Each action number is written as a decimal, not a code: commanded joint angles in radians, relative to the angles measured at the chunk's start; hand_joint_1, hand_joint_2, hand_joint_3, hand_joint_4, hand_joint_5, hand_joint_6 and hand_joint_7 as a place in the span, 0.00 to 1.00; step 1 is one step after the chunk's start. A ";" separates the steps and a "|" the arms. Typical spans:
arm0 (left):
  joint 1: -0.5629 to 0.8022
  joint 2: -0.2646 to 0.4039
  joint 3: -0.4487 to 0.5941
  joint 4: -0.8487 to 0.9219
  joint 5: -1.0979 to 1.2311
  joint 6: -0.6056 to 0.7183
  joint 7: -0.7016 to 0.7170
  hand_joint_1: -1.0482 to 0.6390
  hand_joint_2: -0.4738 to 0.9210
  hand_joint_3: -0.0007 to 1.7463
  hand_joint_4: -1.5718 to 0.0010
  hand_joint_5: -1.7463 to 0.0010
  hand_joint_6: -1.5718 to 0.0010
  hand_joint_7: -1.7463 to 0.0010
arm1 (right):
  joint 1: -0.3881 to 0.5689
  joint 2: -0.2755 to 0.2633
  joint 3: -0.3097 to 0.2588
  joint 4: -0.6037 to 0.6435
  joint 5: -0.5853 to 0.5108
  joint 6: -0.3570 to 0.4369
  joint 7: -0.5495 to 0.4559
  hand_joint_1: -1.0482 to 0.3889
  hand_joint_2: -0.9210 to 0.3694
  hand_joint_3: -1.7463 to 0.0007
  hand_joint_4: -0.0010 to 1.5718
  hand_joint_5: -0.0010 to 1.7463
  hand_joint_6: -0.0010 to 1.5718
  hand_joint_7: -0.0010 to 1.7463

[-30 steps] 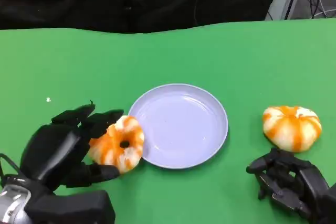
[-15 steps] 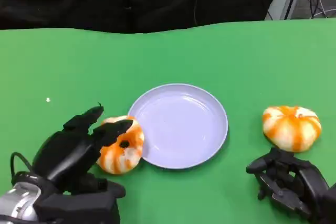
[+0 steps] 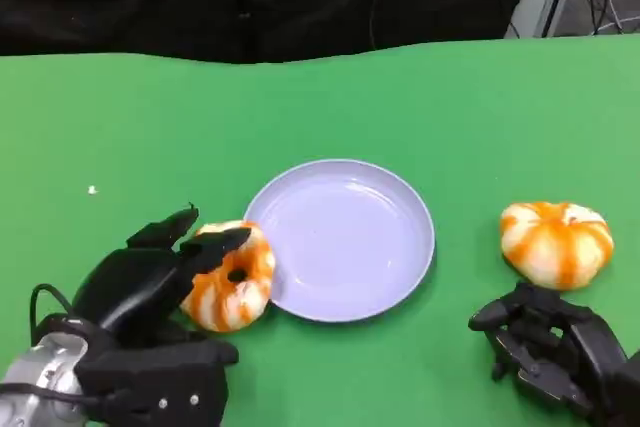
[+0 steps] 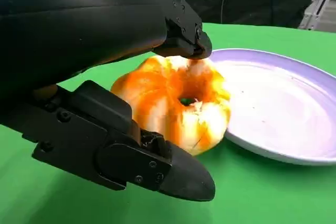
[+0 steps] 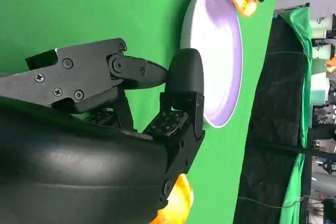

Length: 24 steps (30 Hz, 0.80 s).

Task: Grasp the bread from the table and place it into the plate.

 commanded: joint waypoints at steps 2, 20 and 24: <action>-0.075 -0.016 -0.007 0.140 -0.028 -0.035 0.029 0.15 1.00 0.04 0.93 0.98 0.81 0.99 | 0.020 -0.013 -0.002 -0.004 -0.006 0.015 -0.005 0.53 0.00 0.75 0.42 1.00 0.49 0.60; -0.153 -0.023 -0.040 0.279 -0.028 -0.070 0.060 0.17 1.00 0.05 0.89 0.98 0.79 0.99 | 0.021 -0.010 -0.002 -0.007 -0.003 0.014 -0.004 0.54 0.00 0.75 0.42 0.99 0.49 0.60; -0.154 -0.022 -0.043 0.281 -0.030 -0.071 0.063 0.17 1.00 0.05 0.89 0.99 0.79 0.99 | 0.021 -0.010 -0.002 -0.007 -0.003 0.014 -0.004 0.54 0.00 0.75 0.42 0.99 0.49 0.60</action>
